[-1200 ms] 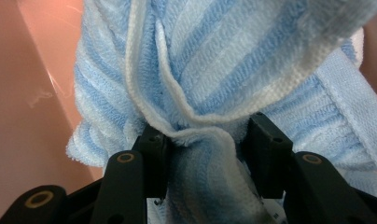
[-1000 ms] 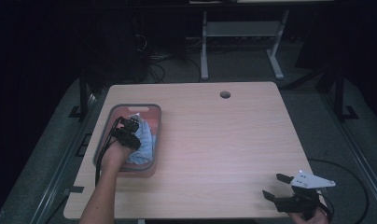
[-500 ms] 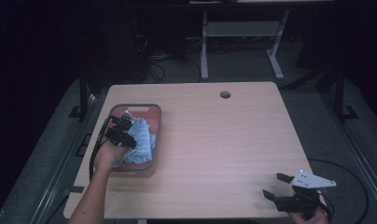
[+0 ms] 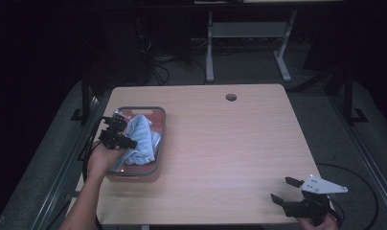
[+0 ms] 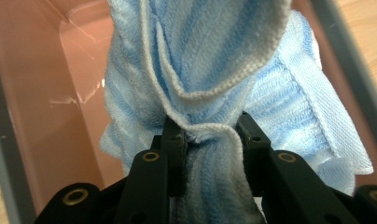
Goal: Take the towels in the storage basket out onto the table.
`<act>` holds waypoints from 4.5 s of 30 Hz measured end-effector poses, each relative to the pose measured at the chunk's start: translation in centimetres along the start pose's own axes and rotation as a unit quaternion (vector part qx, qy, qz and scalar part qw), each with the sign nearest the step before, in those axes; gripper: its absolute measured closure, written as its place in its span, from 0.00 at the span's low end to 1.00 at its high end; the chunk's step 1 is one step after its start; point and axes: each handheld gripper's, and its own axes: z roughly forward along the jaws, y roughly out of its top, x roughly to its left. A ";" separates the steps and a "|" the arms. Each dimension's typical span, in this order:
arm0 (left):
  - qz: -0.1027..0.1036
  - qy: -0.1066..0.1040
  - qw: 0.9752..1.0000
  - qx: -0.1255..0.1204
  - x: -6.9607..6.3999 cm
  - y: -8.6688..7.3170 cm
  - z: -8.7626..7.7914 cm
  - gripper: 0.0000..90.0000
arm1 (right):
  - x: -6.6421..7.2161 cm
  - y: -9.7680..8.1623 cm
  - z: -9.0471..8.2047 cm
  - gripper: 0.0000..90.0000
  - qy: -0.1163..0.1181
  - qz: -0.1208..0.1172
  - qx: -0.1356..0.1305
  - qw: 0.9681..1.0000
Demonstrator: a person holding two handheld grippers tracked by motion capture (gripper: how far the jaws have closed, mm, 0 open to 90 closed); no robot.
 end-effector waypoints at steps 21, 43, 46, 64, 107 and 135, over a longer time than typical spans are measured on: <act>-0.013 -0.035 0.998 -0.044 -0.2 0.8 -3.8 0.77 | -0.2 0.1 -0.1 0.18 -0.006 0.003 -0.003 1.000; -0.002 -0.060 0.996 -0.072 -1.6 2.3 -5.5 0.76 | -0.3 0.1 0.0 0.17 -0.011 0.009 -0.004 1.000; 0.004 -0.065 0.995 -0.073 -1.9 2.5 -5.6 0.76 | -0.3 0.2 0.0 0.17 -0.013 0.009 -0.005 1.000; 0.024 -0.086 0.993 -0.083 -4.4 4.6 -6.1 0.76 | -0.5 0.2 -0.1 0.17 -0.014 0.013 -0.006 1.000; 0.093 -0.126 0.985 -0.069 -12.2 8.9 -2.9 0.76 | -0.4 0.1 -0.1 0.18 -0.012 0.008 -0.007 1.000; 0.117 -0.148 0.981 -0.052 -16.3 10.7 0.5 0.76 | -0.4 0.0 0.0 0.18 -0.008 0.011 -0.005 1.000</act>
